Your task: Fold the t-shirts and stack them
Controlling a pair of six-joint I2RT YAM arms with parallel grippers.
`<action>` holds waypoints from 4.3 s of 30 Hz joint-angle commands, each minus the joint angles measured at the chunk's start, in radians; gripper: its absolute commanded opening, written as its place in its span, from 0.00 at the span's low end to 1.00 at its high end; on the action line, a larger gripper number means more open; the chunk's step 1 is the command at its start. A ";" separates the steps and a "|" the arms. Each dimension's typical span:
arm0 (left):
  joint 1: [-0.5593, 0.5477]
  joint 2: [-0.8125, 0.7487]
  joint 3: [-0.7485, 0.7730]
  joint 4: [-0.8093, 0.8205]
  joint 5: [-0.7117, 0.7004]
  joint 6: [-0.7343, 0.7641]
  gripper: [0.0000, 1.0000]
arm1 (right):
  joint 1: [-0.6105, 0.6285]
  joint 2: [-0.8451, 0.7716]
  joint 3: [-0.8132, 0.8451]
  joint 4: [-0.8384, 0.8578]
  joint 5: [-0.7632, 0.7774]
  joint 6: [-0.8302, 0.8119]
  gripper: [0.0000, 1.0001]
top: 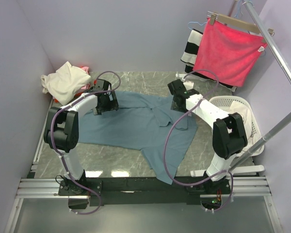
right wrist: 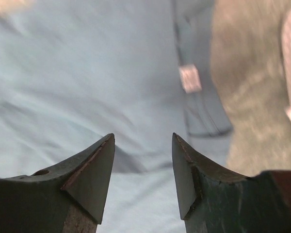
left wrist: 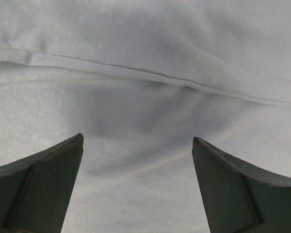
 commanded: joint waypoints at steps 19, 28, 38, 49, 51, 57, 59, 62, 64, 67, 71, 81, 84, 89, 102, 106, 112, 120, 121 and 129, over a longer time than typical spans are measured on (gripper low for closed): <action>0.011 -0.029 -0.096 0.001 -0.056 -0.011 0.99 | -0.169 0.366 0.300 -0.005 -0.259 -0.016 0.56; -0.016 -0.021 -0.166 0.023 0.014 -0.037 0.99 | -0.201 0.487 0.438 -0.164 -0.230 0.001 0.52; -0.121 -0.096 -0.347 0.067 0.096 -0.144 0.99 | -0.251 0.656 0.784 -0.313 -0.222 -0.067 0.57; -0.214 -0.165 -0.295 0.017 0.008 -0.206 0.99 | -0.313 0.555 0.842 -0.191 -0.149 -0.205 0.66; -0.213 -0.214 -0.262 -0.032 -0.111 -0.204 0.99 | -0.314 0.483 0.750 -0.123 -0.203 -0.255 0.67; -0.127 -0.285 -0.206 -0.109 -0.277 -0.172 0.99 | -0.281 0.178 0.429 0.102 -0.426 -0.268 0.70; -0.060 -0.297 -0.218 -0.080 -0.265 -0.151 1.00 | -0.261 0.122 0.363 0.090 -0.476 -0.256 0.70; 0.020 -0.280 -0.205 0.018 -0.184 -0.057 0.99 | -0.193 0.085 0.264 0.066 -0.486 -0.259 0.71; 0.040 -0.222 -0.160 0.055 -0.143 -0.031 0.99 | -0.141 0.061 0.169 0.075 -0.483 -0.259 0.71; 0.040 -0.109 -0.030 0.072 -0.104 -0.003 0.99 | -0.088 0.036 0.052 0.090 -0.504 -0.253 0.72; 0.040 -0.004 0.136 0.096 -0.032 0.004 0.99 | -0.043 -0.005 -0.098 0.145 -0.578 -0.213 0.71; 0.046 0.190 0.245 0.041 0.027 0.017 0.99 | 0.044 -0.057 -0.267 0.156 -0.665 -0.157 0.72; 0.063 0.215 0.236 0.049 0.011 0.029 0.99 | 0.078 -0.080 -0.312 0.152 -0.687 -0.153 0.72; 0.108 0.263 0.275 0.052 0.002 0.059 0.99 | 0.103 -0.113 -0.424 0.138 -0.682 -0.125 0.72; 0.157 0.369 0.441 0.020 0.022 0.099 0.99 | 0.109 -0.169 -0.444 -0.066 -0.324 -0.038 0.75; 0.146 0.254 0.316 0.076 0.059 0.069 0.99 | 0.114 -0.220 -0.338 -0.040 -0.303 -0.120 0.76; 0.111 -0.021 0.136 0.083 -0.024 0.053 0.99 | 0.108 -0.453 -0.382 0.037 -0.280 -0.047 1.00; 0.111 -0.271 -0.250 0.018 -0.153 -0.095 1.00 | 0.129 -0.565 -0.588 -0.065 -0.429 0.149 0.92; 0.111 -0.297 -0.330 0.027 -0.145 -0.135 1.00 | 0.140 -0.586 -0.609 -0.071 -0.443 0.169 0.91; 0.112 -0.464 -0.522 -0.009 -0.193 -0.270 1.00 | 0.232 -0.832 -0.682 -0.285 -0.340 0.306 0.89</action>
